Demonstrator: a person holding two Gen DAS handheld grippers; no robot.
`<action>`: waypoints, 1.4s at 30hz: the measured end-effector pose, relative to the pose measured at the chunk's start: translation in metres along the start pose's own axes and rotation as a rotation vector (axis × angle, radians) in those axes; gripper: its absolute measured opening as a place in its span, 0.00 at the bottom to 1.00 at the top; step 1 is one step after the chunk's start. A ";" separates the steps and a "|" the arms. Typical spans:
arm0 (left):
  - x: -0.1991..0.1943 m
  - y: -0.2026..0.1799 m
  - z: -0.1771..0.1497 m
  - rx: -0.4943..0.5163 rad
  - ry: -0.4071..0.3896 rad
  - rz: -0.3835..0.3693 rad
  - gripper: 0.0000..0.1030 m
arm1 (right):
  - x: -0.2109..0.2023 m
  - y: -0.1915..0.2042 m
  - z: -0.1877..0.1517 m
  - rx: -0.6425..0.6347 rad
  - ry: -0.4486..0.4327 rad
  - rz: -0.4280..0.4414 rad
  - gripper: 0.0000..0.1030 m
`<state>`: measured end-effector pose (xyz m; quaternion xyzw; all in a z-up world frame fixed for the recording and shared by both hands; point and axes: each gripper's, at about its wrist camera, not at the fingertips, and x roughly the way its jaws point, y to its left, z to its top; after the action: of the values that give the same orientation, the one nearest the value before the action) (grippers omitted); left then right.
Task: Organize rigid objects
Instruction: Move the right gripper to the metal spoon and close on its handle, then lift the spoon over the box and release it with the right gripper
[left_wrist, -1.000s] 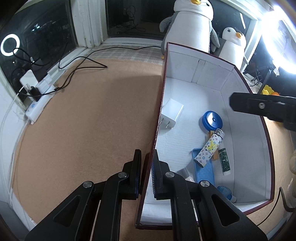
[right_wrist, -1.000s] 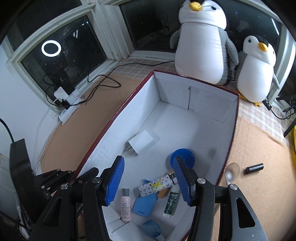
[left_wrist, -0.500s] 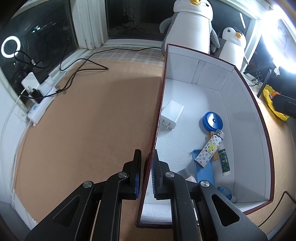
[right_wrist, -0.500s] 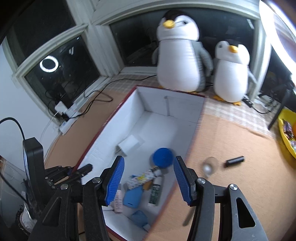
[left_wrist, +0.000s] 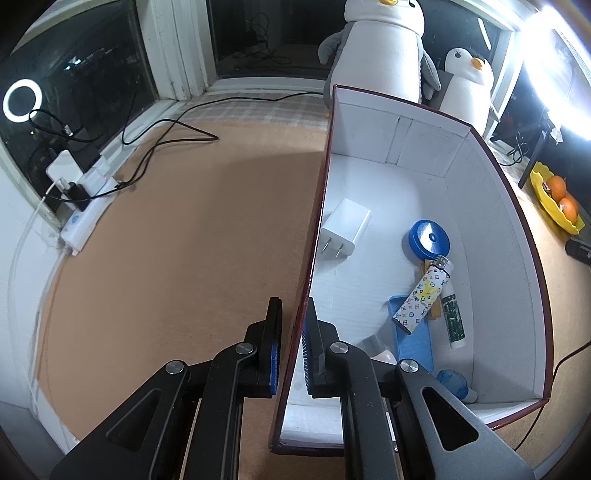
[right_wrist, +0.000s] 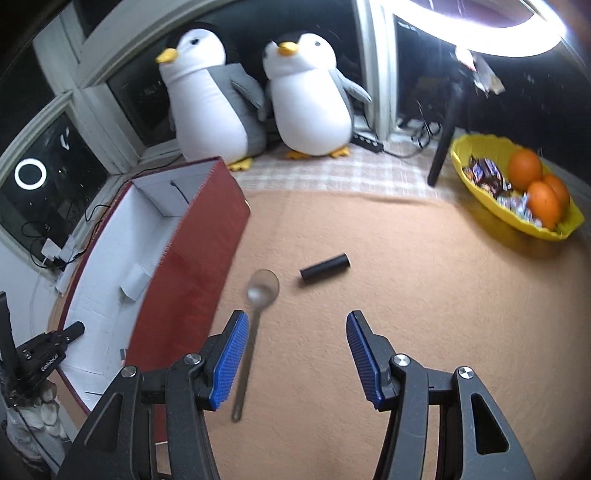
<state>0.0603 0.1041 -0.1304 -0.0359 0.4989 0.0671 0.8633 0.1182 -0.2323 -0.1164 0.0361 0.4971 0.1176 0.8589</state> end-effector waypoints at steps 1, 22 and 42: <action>0.000 -0.001 0.000 0.001 0.000 0.002 0.08 | 0.003 -0.005 -0.001 0.007 0.013 0.002 0.49; 0.002 0.000 -0.002 -0.018 0.012 0.023 0.08 | 0.094 0.063 -0.015 -0.172 0.253 -0.017 0.22; 0.002 0.001 -0.001 -0.019 0.008 0.021 0.08 | 0.093 0.037 -0.019 -0.168 0.303 0.010 0.07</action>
<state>0.0602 0.1051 -0.1325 -0.0393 0.5022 0.0808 0.8601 0.1404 -0.1751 -0.1978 -0.0518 0.6091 0.1671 0.7736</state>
